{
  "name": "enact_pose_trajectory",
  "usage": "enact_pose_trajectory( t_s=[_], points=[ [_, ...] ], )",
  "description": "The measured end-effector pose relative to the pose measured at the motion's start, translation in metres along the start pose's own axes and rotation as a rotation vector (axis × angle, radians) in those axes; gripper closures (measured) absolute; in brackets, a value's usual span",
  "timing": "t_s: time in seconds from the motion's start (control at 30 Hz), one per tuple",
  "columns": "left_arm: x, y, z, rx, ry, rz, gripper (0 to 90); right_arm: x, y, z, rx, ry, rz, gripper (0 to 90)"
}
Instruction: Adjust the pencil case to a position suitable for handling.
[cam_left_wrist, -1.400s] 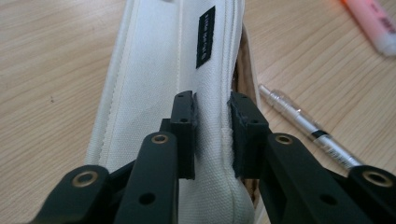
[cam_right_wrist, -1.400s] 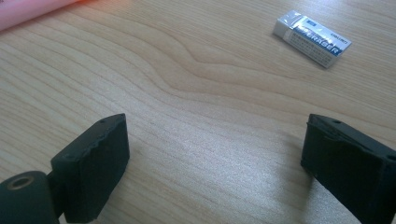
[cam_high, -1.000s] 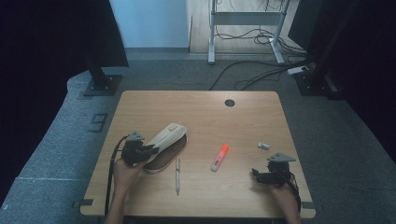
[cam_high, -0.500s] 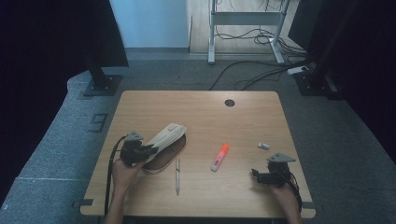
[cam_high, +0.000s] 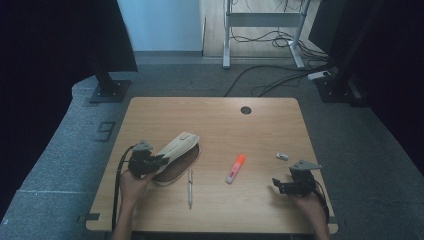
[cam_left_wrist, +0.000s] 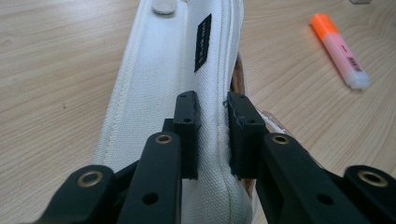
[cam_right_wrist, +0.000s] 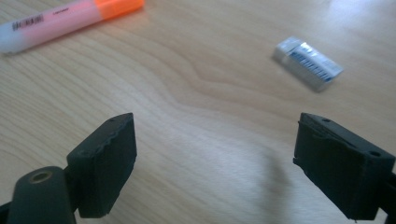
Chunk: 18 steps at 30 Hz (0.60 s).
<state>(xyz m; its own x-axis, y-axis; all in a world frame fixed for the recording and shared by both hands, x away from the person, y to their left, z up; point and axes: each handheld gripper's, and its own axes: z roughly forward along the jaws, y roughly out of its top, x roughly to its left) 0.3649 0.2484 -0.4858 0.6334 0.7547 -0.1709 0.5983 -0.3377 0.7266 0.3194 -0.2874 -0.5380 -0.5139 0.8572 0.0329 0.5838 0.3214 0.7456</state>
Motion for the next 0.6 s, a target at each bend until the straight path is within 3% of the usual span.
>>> enact_pose_trajectory(
  t_s=[0.17,0.6],
  points=[
    [0.001,0.0,0.0,-0.007,0.0,-0.001,75.5,-0.02,0.01,-0.003,0.003,-0.036,-0.001,14.7],
    [0.0,0.0,0.0,-0.007,0.005,0.009,75.5,-0.046,0.028,0.01,0.022,-0.052,-0.014,25.2]
  ],
)
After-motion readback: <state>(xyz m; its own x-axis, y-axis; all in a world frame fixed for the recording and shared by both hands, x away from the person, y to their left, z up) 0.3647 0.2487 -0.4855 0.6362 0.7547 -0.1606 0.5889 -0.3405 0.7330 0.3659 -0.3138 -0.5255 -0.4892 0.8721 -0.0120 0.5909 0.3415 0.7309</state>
